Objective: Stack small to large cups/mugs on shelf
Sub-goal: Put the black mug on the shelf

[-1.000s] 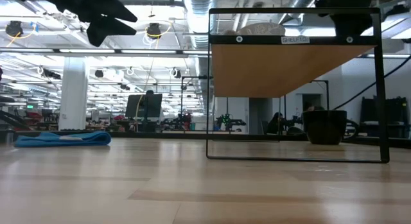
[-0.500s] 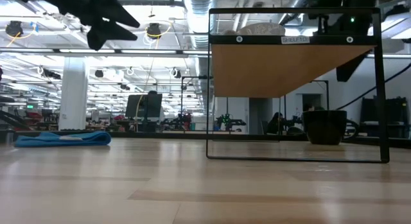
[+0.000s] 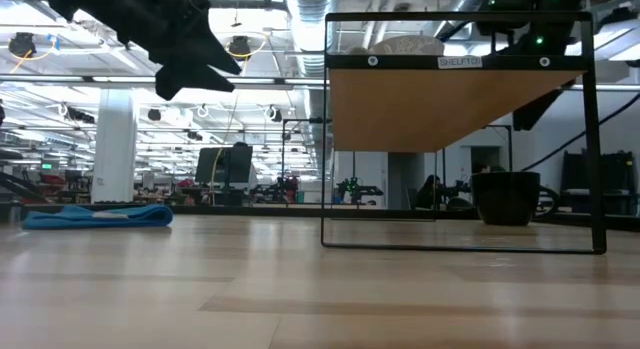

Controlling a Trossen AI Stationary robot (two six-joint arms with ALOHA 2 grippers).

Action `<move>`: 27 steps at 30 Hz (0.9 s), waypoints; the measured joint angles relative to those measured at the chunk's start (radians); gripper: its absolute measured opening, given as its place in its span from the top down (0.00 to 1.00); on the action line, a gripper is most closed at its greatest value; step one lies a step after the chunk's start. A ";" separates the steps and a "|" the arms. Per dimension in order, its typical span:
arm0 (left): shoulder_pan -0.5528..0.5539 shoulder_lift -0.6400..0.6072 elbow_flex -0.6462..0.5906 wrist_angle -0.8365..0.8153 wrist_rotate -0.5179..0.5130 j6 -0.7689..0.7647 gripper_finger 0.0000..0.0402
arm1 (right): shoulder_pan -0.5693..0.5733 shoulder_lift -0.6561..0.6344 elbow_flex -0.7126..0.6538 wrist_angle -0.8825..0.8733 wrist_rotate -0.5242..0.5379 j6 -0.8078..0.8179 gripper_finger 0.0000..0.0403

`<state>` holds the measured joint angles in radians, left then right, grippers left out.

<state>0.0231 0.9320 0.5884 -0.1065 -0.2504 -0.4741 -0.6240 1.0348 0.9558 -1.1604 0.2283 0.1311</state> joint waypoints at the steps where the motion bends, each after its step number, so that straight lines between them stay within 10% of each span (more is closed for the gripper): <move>1: 0.000 0.003 0.000 0.007 0.000 0.006 0.58 | -0.009 0.000 0.000 0.020 -0.008 -0.002 0.45; 27: 0.000 -0.016 0.001 -0.003 0.008 0.002 0.58 | -0.267 0.001 -0.013 0.036 -0.063 0.226 0.45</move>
<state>0.0231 0.9157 0.5892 -0.1099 -0.2420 -0.4723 -0.8911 1.0353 0.9426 -1.1244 0.1653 0.3568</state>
